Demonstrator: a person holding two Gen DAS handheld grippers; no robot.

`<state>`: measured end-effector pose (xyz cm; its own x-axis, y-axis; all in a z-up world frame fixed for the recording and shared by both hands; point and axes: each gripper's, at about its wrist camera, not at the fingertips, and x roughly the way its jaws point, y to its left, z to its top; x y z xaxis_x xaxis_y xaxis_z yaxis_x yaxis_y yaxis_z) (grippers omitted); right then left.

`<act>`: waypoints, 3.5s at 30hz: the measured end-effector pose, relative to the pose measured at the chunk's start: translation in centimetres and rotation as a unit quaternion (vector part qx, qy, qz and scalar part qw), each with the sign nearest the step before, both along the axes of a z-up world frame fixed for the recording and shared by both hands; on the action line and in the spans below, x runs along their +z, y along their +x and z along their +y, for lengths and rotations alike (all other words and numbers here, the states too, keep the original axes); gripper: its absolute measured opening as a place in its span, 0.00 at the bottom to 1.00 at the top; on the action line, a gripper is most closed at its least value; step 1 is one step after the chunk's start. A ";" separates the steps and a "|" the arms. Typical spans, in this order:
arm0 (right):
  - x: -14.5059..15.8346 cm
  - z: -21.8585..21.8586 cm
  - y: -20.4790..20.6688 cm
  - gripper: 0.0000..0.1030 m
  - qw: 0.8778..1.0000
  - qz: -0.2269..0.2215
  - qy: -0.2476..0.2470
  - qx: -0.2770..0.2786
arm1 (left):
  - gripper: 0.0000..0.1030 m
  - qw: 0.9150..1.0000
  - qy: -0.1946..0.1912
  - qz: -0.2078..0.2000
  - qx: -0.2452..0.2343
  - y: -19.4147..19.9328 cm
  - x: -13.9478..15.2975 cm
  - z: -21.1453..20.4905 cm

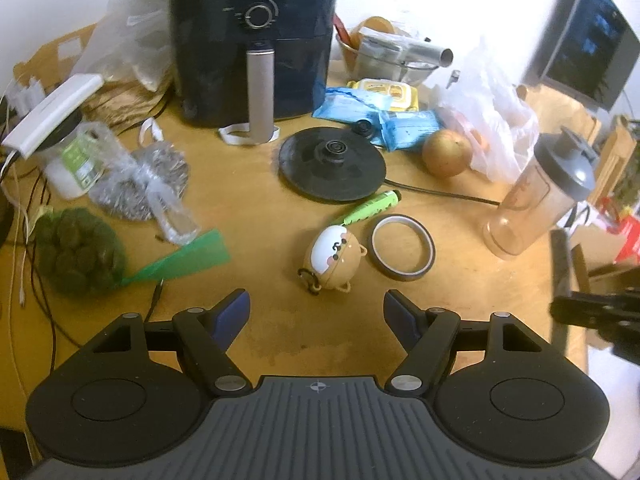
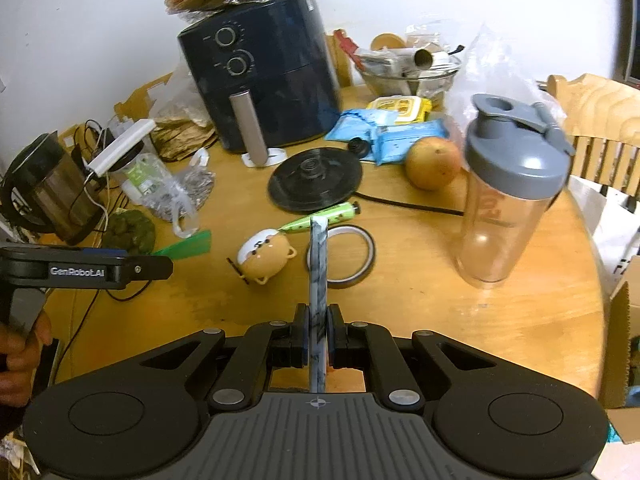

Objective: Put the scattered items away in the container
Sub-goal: 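Grasp the orange cartoon-face case with the left gripper while the right gripper holds the marker, then carry the cartoon-face case and marker over the cardboard box with both grippers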

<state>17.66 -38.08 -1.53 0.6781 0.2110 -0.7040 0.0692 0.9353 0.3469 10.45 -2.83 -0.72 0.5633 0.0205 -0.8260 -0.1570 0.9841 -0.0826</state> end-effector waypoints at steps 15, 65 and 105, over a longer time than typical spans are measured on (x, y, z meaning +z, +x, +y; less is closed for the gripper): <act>-0.6 -2.1 -1.0 0.11 1.000 -0.002 0.008 -0.002 | 0.71 0.991 0.094 0.000 -0.100 4.3 -3.5 -2.3; -1.9 -4.8 -2.3 0.11 0.999 0.001 0.044 -0.026 | 0.51 0.973 0.141 0.065 -0.170 8.1 -8.2 -4.1; 1.1 1.1 -4.1 0.11 0.997 -0.030 0.039 0.056 | 0.51 0.995 -0.008 -0.002 -0.098 -5.7 2.2 -0.3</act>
<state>13.59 -37.01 -0.45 0.6878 0.3405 -0.6411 -0.0573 0.9059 0.4196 4.76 -3.17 1.44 0.5579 -0.1030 -0.8235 0.0387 0.9944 -0.0982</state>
